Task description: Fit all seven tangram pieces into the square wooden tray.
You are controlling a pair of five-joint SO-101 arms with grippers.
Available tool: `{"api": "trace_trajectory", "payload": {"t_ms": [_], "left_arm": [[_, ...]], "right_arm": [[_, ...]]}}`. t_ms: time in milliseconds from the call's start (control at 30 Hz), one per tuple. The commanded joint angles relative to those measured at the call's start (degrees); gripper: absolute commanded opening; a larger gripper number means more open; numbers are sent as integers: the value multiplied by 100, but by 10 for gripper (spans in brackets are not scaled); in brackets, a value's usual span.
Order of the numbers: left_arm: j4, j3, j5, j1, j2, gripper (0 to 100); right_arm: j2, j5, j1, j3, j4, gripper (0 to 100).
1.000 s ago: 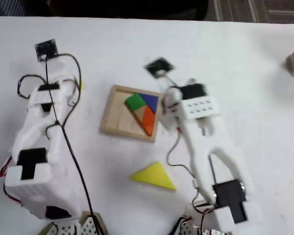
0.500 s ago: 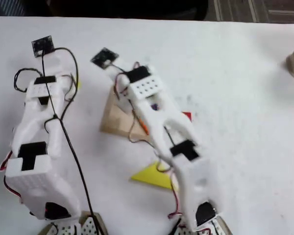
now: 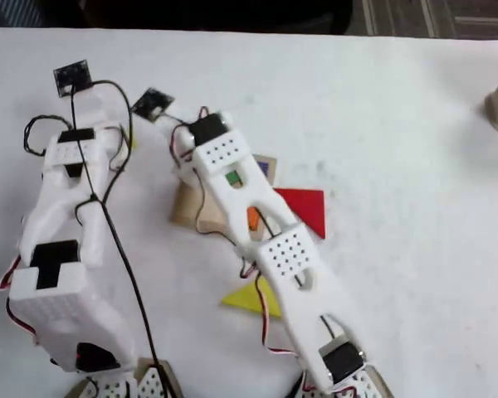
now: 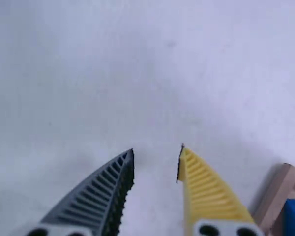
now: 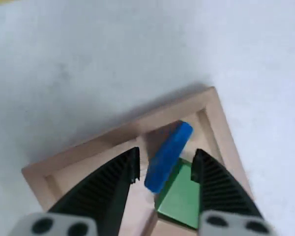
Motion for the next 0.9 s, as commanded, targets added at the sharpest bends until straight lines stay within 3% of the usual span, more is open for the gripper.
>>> {"api": "trace_trajectory", "payload": {"t_ms": [0,267,367,500,667,800,867], "left_arm": [[18,-308,79,-40,-31,172],[18,-308,79,-40,-31,172],[18,-308,79,-31,-48,172],[53,-308,79,13,-48,172],[62,-281,53,66,-57,159],[246,-316,26,163,-66,28],[264,-316,-70,233,-84,28]], "right_arm": [[-40,-167,-22,-1011,409,209],[-312,-220,251,-1538,760,204],[-822,-220,330,-1134,787,133],[-1930,-185,286,264,787,12],[-3459,-185,163,2593,752,15],[-4514,-220,154,4018,716,16],[-5007,-229,127,4659,673,16]]}}
